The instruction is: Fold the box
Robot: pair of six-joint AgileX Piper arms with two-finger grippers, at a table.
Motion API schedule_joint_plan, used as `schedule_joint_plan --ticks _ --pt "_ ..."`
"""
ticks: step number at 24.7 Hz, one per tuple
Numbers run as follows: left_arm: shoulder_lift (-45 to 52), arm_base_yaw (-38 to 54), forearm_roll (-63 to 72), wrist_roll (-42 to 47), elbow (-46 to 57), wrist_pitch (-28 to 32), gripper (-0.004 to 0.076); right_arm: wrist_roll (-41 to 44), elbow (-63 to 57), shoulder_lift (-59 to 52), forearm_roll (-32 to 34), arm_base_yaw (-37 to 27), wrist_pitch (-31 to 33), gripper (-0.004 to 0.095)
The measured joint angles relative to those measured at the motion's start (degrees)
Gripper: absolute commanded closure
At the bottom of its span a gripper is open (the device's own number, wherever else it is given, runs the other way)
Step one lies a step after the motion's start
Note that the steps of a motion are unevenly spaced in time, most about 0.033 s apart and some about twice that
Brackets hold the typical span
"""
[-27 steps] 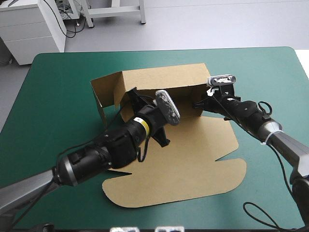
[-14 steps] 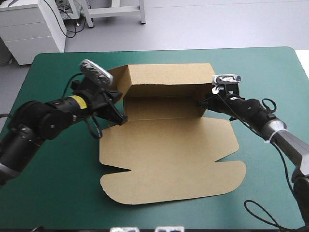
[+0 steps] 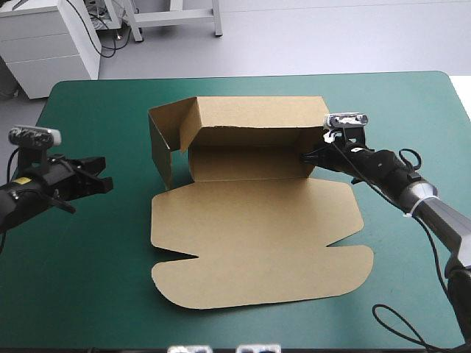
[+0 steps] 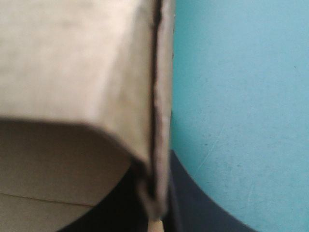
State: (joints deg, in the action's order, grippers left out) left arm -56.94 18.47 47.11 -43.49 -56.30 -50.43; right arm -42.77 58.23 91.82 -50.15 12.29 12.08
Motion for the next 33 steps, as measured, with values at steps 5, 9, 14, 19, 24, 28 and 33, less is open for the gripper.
schedule_joint_plan --ticks 5,9,14,19,24,28,33 --pt "1.1 13.66 12.3 -6.65 7.33 -3.01 0.0712 0.97 0.07 0.0 1.23 0.0 0.2 0.0925" --pt "0.82 15.65 14.89 -8.03 10.59 -0.26 0.0712 1.44 0.3 0.0 1.83 0.0 0.66 0.0925" --pt "-0.08 15.7 15.1 -8.32 11.11 2.05 0.0712 8.73 2.49 0.0 9.49 -0.1 4.11 0.0925" --pt "-2.51 14.03 15.3 -9.52 11.17 4.0 0.0712 27.34 12.86 0.31 30.23 -0.1 20.98 0.0925" --pt "-6.13 8.39 15.08 -11.84 11.17 5.28 0.0712 36.65 25.4 0.7 41.66 -0.16 39.38 0.0925" --pt "-6.79 5.4 15.08 -12.91 11.17 5.65 0.0716 40.91 31.74 0.52 43.5 -0.16 57.08 0.0925" --pt "-6.79 4.69 14.89 -13.47 11.17 6.13 0.0716 42.46 27.7 -4.06 42.43 -0.11 59.23 0.0925"
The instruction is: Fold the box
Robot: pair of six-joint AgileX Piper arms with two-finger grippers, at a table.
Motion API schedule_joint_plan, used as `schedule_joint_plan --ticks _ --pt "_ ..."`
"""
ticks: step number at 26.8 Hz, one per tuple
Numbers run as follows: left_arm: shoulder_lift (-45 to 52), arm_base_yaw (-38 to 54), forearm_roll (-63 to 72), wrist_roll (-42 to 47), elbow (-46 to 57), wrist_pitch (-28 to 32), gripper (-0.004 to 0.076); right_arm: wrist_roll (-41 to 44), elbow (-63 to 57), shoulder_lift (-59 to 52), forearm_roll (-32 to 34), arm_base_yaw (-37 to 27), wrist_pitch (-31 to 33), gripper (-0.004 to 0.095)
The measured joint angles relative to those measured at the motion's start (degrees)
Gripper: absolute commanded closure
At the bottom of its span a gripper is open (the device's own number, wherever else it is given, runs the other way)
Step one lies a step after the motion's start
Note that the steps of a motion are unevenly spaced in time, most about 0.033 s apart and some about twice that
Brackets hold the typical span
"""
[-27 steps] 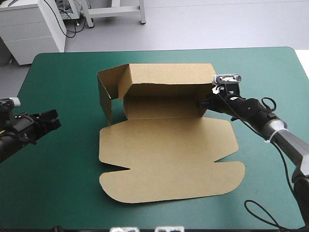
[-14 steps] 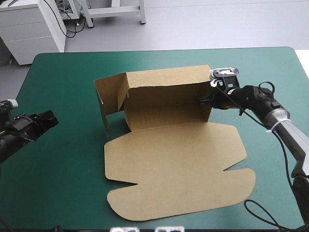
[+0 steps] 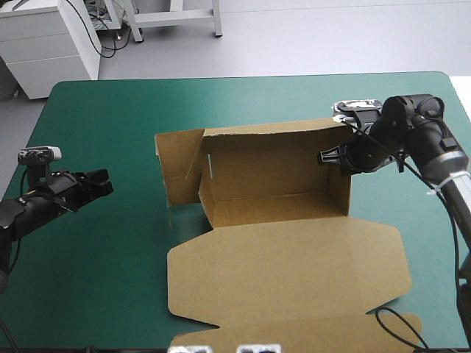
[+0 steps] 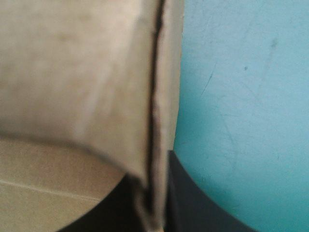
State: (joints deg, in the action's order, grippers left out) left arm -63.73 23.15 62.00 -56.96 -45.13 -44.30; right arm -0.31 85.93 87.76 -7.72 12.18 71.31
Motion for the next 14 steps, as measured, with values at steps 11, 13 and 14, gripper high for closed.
schedule_joint_plan --ticks 11,13,14 --pt "0.0 0.0 0.0 0.23 0.0 0.38 0.0716 4.16 -13.9 -8.67 -1.59 0.07 -0.45 0.0925" --pt "0.0 0.0 0.0 0.23 0.04 0.38 0.0716 4.05 -14.39 -8.14 -1.59 0.07 -0.33 0.0925" --pt "0.0 0.0 0.06 0.23 0.04 0.38 0.0716 3.99 -14.39 -8.01 -1.59 0.07 -0.61 0.0925"
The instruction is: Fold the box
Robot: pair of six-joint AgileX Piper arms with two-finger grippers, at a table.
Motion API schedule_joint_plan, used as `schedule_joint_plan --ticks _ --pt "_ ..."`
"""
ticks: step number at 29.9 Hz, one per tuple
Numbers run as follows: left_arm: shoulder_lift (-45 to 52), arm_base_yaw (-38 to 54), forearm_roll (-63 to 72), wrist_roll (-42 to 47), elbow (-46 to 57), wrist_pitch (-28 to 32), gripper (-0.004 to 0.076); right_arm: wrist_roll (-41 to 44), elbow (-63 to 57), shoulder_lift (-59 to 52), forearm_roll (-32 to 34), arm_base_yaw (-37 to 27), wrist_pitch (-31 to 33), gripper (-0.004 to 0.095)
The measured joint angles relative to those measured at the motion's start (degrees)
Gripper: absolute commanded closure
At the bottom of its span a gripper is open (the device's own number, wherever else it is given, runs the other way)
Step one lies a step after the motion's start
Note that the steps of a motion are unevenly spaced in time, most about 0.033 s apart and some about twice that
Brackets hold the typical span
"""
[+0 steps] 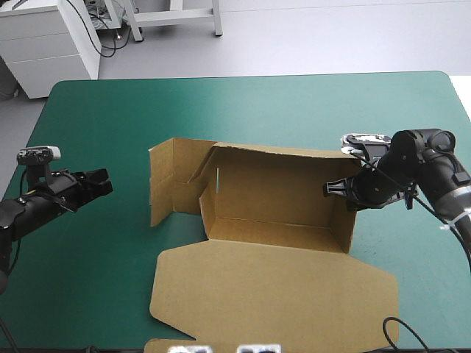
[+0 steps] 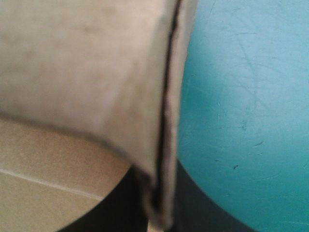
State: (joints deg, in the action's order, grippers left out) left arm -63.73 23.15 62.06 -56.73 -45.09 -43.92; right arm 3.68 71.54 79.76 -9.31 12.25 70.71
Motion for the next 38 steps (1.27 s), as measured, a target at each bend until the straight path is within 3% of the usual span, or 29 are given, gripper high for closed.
schedule_joint_plan --ticks 31,35,38 --pt "0.0 0.0 0.13 0.0 0.02 0.0 0.0716 -3.68 27.7 29.7 0.85 0.28 -1.41 0.0913" --pt "0.0 0.0 0.13 0.0 0.02 0.08 0.0716 -3.68 28.28 29.92 0.85 0.31 -2.12 0.0828" --pt "0.0 0.0 0.13 0.0 0.02 0.08 0.0716 -4.08 29.1 30.33 0.62 0.31 -3.02 0.0683"
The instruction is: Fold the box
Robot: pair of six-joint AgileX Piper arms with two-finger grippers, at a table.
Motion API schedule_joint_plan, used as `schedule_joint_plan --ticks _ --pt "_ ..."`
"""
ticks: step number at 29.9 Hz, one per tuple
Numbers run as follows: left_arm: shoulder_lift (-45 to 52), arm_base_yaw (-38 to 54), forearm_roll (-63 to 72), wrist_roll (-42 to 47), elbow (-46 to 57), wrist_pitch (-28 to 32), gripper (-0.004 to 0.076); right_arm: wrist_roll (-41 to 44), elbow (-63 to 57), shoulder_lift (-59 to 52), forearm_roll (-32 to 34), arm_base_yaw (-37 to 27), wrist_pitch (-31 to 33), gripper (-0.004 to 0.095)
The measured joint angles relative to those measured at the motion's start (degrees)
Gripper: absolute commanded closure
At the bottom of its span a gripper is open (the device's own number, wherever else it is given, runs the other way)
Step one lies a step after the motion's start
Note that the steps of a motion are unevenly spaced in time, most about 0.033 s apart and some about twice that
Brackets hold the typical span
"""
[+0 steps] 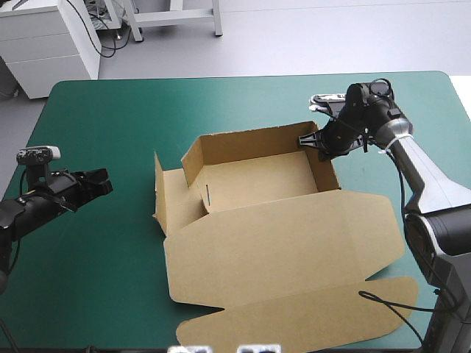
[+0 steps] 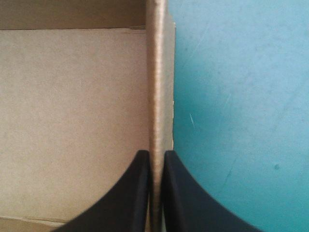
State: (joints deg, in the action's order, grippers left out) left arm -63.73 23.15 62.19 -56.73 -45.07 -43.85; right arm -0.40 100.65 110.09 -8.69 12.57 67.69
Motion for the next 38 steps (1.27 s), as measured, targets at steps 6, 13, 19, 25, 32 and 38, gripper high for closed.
schedule_joint_plan --ticks 6,13,19,25,32,38 --pt "0.0 0.0 0.05 0.0 0.0 0.04 0.0716 0.0 2.26 0.32 -0.62 0.0 0.05 0.0263" --pt "0.0 0.0 0.23 0.0 0.0 0.04 0.0716 1.23 8.48 0.1 -0.62 0.0 3.05 0.0193" --pt "0.0 0.0 0.44 0.0 0.0 -0.19 0.0716 2.47 7.49 -5.09 -0.62 0.0 3.31 0.0193" --pt "0.0 0.0 0.44 0.0 0.0 -0.98 0.0716 2.54 -2.07 -12.78 -0.62 0.0 3.51 0.0193" --pt "0.0 0.0 0.44 0.0 0.0 -1.05 0.0716 1.01 -7.72 -13.44 -0.62 0.0 3.72 0.0193" --pt "0.0 0.0 0.44 0.27 0.0 -1.18 0.0716 -0.18 -7.85 -8.78 -0.44 0.0 3.31 0.0193"
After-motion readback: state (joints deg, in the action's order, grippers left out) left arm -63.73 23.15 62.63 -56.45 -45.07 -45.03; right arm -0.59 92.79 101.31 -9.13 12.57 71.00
